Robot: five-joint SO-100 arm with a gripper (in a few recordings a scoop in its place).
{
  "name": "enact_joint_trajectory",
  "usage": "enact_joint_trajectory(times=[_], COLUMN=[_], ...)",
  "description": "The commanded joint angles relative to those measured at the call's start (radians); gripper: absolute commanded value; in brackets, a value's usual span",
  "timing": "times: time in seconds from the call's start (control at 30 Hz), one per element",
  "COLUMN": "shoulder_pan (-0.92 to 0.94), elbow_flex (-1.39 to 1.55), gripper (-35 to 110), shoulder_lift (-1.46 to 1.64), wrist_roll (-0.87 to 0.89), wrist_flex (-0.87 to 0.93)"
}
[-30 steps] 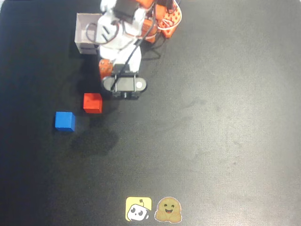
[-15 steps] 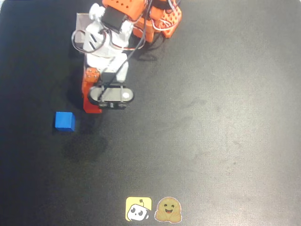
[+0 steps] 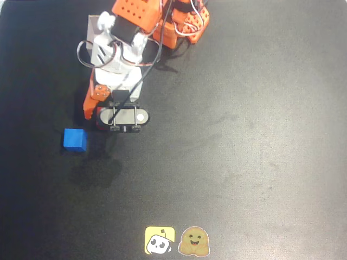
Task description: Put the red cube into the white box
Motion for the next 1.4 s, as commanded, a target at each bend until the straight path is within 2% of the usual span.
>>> enact_joint_trajectory(times=[0.0,0.3,0.93,1.37], shoulder_pan=[-0.009,-0.020,-0.006,0.018], elbow_flex=[-0.037,-0.034,0.005,-0.011], gripper=[22,23,25,24], shoulder_lift=[-0.021,-0.087,-0.129,-0.330], wrist_roll=[-0.008,-0.046,-0.063,-0.080], wrist_flex=[-0.028,-0.069,-0.020,-0.160])
